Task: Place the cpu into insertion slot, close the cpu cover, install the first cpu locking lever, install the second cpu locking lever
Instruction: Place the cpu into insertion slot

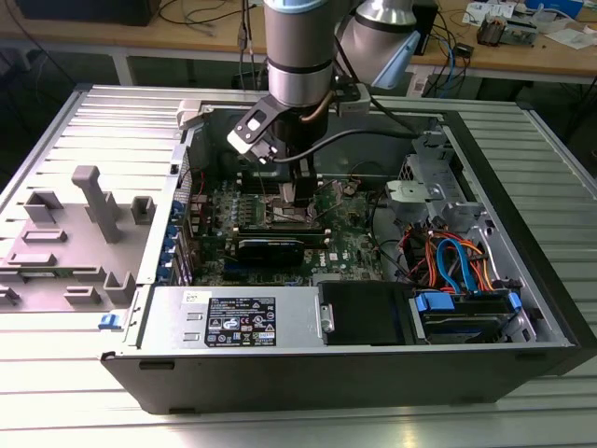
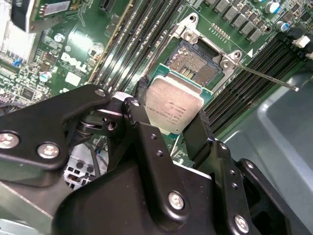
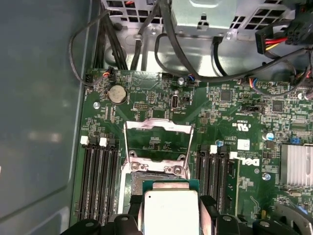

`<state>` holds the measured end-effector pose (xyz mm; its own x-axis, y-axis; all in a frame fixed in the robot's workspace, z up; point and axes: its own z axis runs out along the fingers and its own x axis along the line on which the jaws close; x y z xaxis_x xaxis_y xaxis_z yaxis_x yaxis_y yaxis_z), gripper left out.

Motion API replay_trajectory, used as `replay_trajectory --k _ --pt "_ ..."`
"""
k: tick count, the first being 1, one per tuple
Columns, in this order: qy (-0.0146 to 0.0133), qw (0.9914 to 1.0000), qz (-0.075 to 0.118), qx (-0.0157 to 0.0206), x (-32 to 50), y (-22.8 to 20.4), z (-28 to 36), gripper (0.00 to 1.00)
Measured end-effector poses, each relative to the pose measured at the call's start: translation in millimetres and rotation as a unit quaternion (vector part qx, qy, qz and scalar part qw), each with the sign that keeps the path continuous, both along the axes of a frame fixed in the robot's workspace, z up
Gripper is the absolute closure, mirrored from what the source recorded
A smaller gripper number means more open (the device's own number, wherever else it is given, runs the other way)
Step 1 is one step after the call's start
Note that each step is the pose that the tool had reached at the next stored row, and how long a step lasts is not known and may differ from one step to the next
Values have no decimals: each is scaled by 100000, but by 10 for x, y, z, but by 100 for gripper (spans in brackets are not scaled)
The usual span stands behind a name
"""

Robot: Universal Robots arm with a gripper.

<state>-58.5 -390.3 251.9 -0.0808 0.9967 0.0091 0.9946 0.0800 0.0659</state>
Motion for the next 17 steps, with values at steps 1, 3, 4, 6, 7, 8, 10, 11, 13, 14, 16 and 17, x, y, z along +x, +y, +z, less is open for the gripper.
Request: replay_trajectory --k 1,3,4,6,7,8,10,11,13,14,16,17 --pt "-3 100000 -159 9 -1 8 -17 45" --pt "-2 99993 -1208 9 -3 14 -69 45" --pt "-1 99989 -1464 10 -4 21 -89 45" --pt "0 99988 -1542 1 -16 56 -144 45" --pt "-2 99988 -1543 6 -30 73 -176 45" --pt "-3 99988 -1566 9 -32 78 -198 45" --pt "-1 99964 -2679 10 -32 81 -247 45" --pt "1 99948 -3228 7 -37 85 -276 45" --pt "-1 99941 -3431 5 -52 88 -315 45" --pt "-3 99940 -3471 4 -57 91 -341 45" --pt "-3 99940 -3473 10 -60 97 -379 45" --pt "-3 99940 -3471 9 -62 100 -402 45"
